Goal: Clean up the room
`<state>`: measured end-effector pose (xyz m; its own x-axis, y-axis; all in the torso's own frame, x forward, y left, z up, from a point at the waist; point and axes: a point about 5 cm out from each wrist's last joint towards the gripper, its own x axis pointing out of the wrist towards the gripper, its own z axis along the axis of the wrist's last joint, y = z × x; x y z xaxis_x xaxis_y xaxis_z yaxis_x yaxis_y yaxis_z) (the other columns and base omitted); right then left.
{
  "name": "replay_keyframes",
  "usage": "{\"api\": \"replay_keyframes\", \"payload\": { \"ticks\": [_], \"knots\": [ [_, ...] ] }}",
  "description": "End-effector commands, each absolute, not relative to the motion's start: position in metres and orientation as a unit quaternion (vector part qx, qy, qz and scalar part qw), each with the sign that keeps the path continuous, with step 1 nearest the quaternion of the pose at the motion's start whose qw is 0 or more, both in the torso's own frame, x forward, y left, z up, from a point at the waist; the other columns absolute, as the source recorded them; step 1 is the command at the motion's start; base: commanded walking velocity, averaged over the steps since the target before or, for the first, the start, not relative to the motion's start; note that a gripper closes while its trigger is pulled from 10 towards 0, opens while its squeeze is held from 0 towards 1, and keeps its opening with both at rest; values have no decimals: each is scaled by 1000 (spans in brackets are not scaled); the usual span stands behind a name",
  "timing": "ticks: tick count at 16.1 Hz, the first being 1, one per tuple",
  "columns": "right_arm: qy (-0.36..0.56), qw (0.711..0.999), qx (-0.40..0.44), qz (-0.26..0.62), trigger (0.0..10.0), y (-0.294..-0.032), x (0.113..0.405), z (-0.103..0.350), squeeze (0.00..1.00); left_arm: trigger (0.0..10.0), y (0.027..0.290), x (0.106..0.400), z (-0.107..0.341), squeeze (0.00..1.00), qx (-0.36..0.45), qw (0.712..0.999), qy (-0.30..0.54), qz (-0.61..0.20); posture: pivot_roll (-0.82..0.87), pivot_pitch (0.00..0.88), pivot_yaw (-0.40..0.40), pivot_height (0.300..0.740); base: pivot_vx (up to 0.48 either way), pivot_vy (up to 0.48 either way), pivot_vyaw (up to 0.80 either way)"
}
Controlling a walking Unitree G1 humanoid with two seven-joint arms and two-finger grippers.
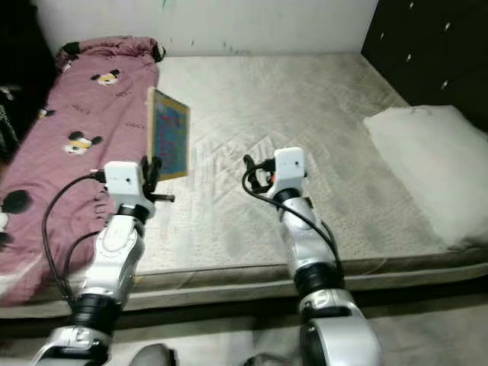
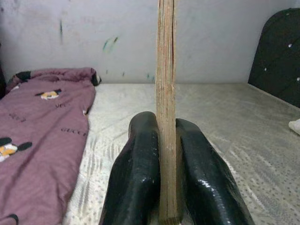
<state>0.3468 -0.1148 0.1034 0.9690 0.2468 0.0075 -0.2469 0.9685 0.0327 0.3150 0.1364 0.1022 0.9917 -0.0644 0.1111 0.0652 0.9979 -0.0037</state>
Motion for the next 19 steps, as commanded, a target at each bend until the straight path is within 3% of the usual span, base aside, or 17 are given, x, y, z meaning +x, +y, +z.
{"api": "replay_keyframes", "payload": {
  "ticks": [1,5,8,14,19],
  "knots": [
    [-7,992,17,127,10000,-112,348,106,0,10000,140,319,115,0,-4,996,-84,-27,-14,0,-6,740,0,-341,0],
    [-7,991,15,129,10000,-111,348,106,0,10000,139,319,115,0,-5,996,-84,-28,-15,0,-7,740,0,-341,0],
    [-7,991,14,130,10000,-111,347,106,0,10000,138,319,114,0,-5,996,-83,-30,-15,0,-7,740,0,-305,546],
    [-5,992,16,129,10000,-112,348,105,0,10000,135,316,118,0,-20,993,-101,-49,-17,0,-7,740,0,0,0],
    [-5,992,18,127,10000,-112,349,105,0,10000,136,316,118,0,-22,993,-102,-53,-15,0,-6,740,283,0,0]
  ]
}}
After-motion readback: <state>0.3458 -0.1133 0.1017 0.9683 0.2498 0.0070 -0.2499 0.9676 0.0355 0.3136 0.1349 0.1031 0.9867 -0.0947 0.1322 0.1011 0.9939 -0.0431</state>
